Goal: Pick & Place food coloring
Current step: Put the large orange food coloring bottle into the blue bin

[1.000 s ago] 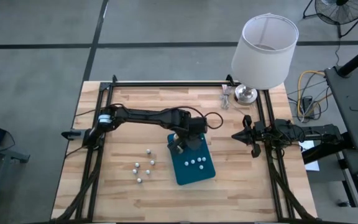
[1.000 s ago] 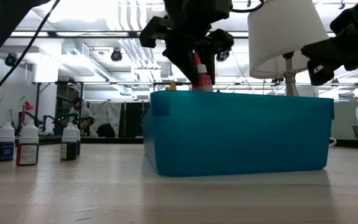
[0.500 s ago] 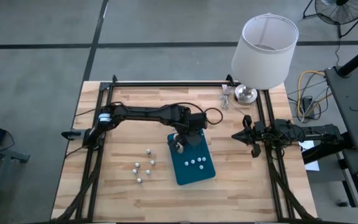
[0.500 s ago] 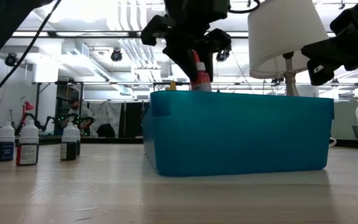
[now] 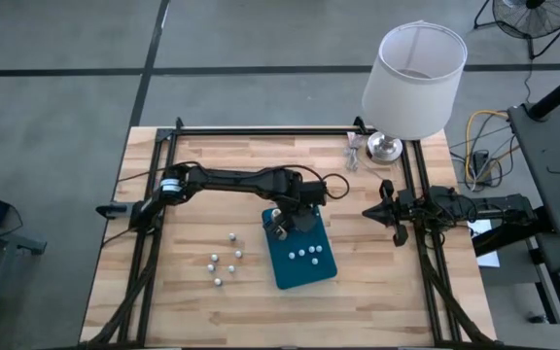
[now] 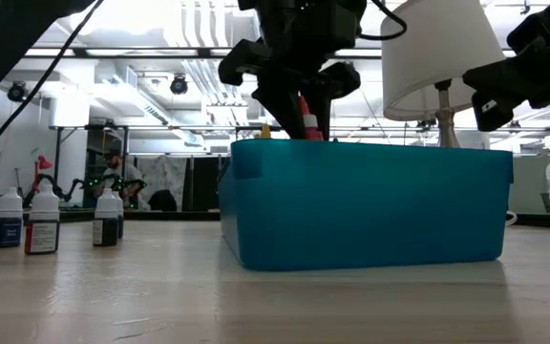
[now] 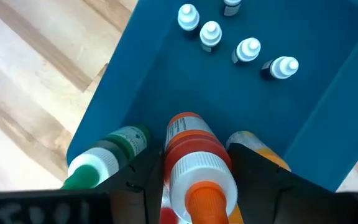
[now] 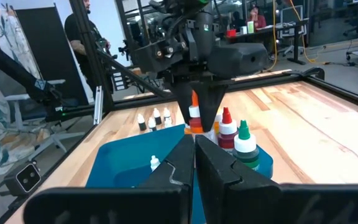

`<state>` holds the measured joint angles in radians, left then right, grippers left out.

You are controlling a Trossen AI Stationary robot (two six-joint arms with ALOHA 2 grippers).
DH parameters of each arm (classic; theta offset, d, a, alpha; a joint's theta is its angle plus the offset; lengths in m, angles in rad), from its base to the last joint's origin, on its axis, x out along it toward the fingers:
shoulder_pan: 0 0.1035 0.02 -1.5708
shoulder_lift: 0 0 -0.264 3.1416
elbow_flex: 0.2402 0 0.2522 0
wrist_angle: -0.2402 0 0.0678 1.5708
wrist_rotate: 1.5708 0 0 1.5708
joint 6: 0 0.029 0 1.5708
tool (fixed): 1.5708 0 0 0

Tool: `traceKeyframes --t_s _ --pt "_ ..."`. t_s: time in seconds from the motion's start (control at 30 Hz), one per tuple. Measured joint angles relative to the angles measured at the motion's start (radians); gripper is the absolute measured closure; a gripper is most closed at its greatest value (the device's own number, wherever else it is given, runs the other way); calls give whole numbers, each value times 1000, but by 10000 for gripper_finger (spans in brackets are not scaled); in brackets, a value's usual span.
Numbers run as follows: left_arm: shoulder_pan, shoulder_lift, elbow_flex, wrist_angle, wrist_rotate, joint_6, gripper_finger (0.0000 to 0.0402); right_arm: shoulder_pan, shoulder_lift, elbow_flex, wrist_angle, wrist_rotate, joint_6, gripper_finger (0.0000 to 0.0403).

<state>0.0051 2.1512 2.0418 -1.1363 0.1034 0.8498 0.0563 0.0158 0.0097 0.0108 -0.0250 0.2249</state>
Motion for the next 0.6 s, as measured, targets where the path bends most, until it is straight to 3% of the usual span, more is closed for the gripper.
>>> traceKeyframes --t_s 0.6 --pt "-6 21 -10 2 33 -10 269 0 0 0 0 0 0 394"
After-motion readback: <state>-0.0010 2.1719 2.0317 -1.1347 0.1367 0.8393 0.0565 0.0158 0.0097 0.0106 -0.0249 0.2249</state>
